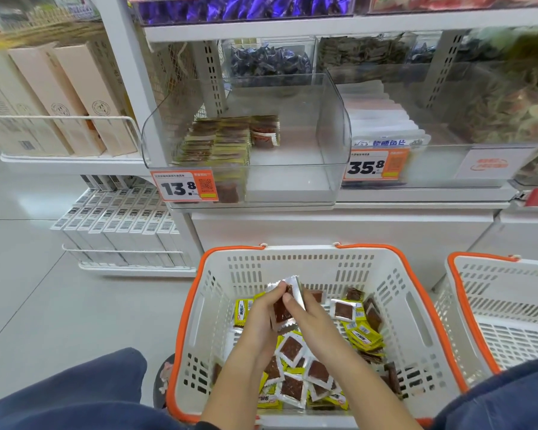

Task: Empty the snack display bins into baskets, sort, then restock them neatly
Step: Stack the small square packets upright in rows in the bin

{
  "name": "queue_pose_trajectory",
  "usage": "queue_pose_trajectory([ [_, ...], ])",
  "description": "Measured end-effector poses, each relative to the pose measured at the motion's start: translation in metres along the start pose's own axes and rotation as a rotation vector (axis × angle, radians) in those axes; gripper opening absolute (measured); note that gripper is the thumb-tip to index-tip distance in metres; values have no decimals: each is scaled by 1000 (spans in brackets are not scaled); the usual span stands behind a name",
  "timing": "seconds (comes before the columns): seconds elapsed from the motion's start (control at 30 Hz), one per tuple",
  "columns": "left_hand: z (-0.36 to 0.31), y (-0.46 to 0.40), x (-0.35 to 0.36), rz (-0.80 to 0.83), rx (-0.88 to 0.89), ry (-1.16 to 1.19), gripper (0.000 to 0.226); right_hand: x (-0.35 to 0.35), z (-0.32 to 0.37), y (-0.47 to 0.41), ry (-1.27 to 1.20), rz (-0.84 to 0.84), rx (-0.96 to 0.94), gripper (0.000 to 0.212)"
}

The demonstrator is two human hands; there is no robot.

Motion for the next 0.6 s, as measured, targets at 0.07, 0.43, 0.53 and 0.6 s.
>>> queue_pose_trajectory([
  [0.07,-4,1,3,-36,23,-7,35,-6,8,-3,1,-12,-27,23],
  [0.43,-184,10,5,-331,673,-465,18,7,179,-41,-34,-66,-433,41],
  [0.53,-225,-7,-31,-615,848,-1045,48,-1,235,-73,231,-96,-479,47],
  [0.6,-241,-29,-52,-684,732,-1386,53,-4,260,-102,536,-123,-455,45],
])
Point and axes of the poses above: each hand's wrist, its own y-axis away from the middle knuckle, its own x-axis out of the palm, z = x × y, the point moved 1 cm from there along -y, towards the middle knuckle, and after that the axes turned 11 degrees about -y, right-handed, at the moved point
